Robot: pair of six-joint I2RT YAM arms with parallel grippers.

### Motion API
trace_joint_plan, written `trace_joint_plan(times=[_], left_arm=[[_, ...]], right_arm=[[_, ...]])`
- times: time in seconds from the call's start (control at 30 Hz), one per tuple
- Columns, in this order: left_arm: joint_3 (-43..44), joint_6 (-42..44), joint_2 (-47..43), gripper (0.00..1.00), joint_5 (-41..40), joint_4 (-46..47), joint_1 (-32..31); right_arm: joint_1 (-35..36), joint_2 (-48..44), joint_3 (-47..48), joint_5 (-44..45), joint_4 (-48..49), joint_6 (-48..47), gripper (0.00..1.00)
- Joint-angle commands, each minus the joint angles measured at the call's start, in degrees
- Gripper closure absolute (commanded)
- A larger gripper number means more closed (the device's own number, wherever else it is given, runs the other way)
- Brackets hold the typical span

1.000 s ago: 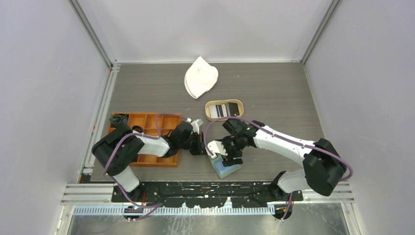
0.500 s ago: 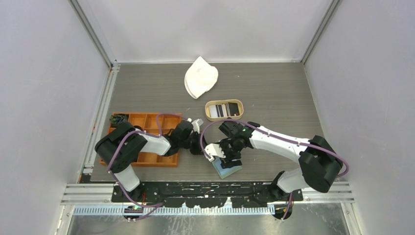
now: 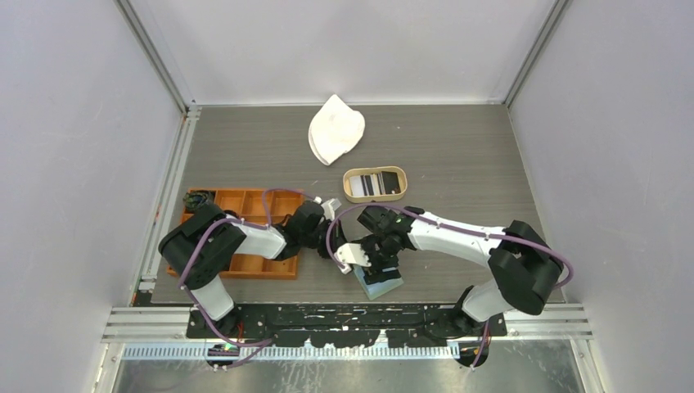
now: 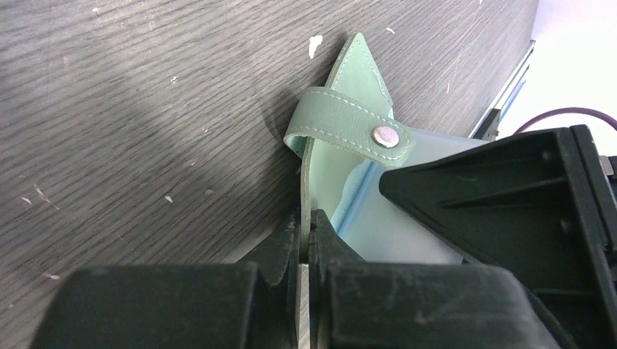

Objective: Put the credit cards into the card holder
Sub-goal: Open the card holder at the center of the board.

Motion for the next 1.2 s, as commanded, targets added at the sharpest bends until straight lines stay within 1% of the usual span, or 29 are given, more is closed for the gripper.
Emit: trace_joint_plan(times=[0.0,0.13,0.23,0.27,0.3,0.43,0.63,0.73,0.93,1.0,1.1,1.17], left_arm=[[1.2,1.3,-1.0,1.00,0.1,0.3,0.2],[1.2,1.5,-0.6,1.00,0.2,0.8,0.2],[1.2,1.8,-0.3,1.00,-0.1,0.7,0.2],[1.2,1.9,-0.2,1.00,-0.3,0.6,0.2],[1.2,2.0,-0.1,1.00,-0.5,0.5,0.2],[1.3,2.3,0.6,1.00,-1.0,0.4,0.2],[1.6,2.2,1.4,1.00,-0.8,1.2,0.2],[1.3,2.3,1.0,1.00,-0.8,1.3,0.3],[1.5,3.1,0.4,1.00,-0.9,1.1,0.3],[1.7,3.4,0.1,0.96,-1.4,0.6,0.5],[1.8,3.7,-0.9,0.89,-2.5,-0.1,0.7],[1.6,4.0,-2.5,0.79,-3.9,-0.7,0.9]], right_arm=[[1.5,1.1,0.7,5.4,4.1,2.6,0.27],[2.1,1.5,1.0,5.8,3.9,3.0,0.27],[2.4,1.2,1.3,3.9,2.5,2.7,0.16],[2.4,1.0,1.5,3.1,1.9,2.7,0.05],[2.4,0.9,1.8,2.5,1.3,2.7,0.01],[3.1,0.7,1.6,2.8,1.0,2.5,0.01],[5.7,2.3,1.0,9.3,3.9,3.6,0.01],[6.1,2.8,1.6,10.9,4.3,4.7,0.12],[6.1,2.8,3.1,12.4,4.8,7.5,0.40],[6.0,2.7,3.8,12.7,4.8,8.8,0.48],[5.1,2.6,4.6,10.9,4.4,10.3,0.55],[4.0,2.5,5.0,9.5,4.2,11.1,0.58]])
